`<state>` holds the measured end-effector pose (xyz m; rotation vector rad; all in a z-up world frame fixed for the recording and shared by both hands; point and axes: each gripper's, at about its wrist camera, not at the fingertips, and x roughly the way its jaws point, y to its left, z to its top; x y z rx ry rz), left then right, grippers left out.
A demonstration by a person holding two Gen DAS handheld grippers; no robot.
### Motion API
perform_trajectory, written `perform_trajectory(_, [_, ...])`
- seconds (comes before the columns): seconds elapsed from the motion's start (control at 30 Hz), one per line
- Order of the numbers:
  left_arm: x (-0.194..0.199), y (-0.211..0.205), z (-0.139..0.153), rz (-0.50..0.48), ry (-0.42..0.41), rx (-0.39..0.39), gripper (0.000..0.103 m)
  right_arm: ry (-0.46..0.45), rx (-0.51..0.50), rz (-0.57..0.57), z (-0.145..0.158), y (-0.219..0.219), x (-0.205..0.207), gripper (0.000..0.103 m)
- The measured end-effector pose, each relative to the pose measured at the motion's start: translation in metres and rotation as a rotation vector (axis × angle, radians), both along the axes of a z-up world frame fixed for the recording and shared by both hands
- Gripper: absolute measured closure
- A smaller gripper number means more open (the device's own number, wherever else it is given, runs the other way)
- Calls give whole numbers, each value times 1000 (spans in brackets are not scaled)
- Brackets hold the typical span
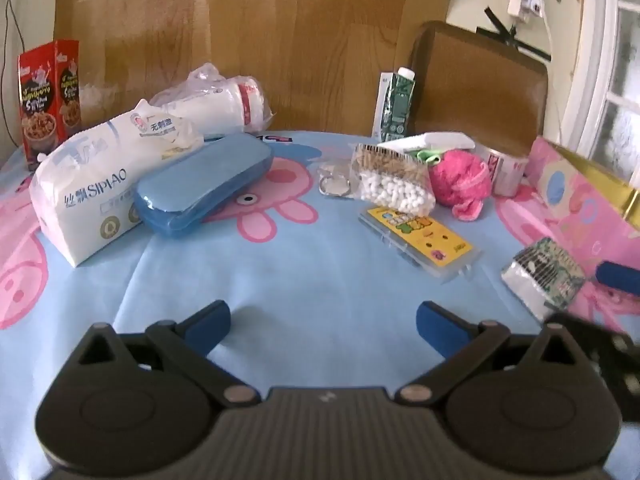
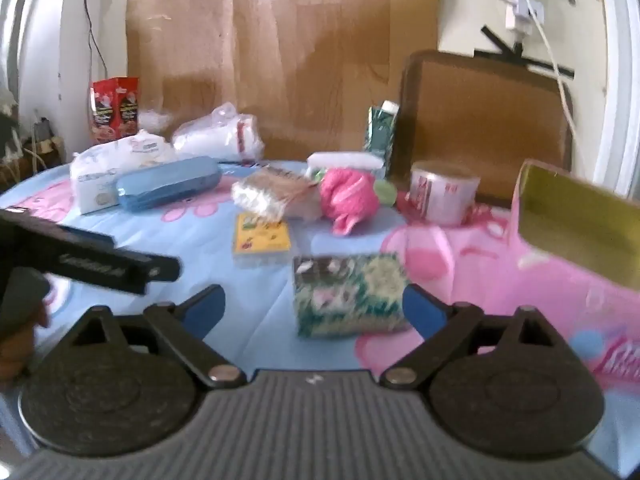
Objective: Organize soft objects
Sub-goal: 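Grasp the green-patterned box with the right tool, then carry the green-patterned box into the pink tin and open the right tool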
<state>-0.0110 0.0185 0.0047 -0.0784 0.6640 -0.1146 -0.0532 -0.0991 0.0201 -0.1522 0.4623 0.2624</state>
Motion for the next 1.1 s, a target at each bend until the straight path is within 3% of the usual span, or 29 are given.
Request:
perform_trajectory(0.23, [-5,11,-1,-7,-24,-66,0,50,-30,-68,-4,-63,36,7])
perform_trajectory(0.27, [-5,11,-1,-7,-24,-67,0,98,-15,-63,-10,-70,44,23])
perform_trajectory(0.3, [-5,11,-1,-4,-25,-70,0,113,31,-57,-15,-76,45,24])
perform_trajectory(0.53, [-2,3,-2,7,-14,-17,0,122,70,-11,-15,-74,14,25])
perform_trajectory(0.63, [-1,0,-3,4,-9,10,0,89,35,-3,-17,-69,-3,25])
perform_trajectory(0.97, [-2,4,-3,-11,-9,-1,0,98,68,-12,-18,-69,-26,25])
perform_trajectory(1.1, [-1,-2,-4,-11,0,37,0,81,76,-31,-20,-69,-33,22])
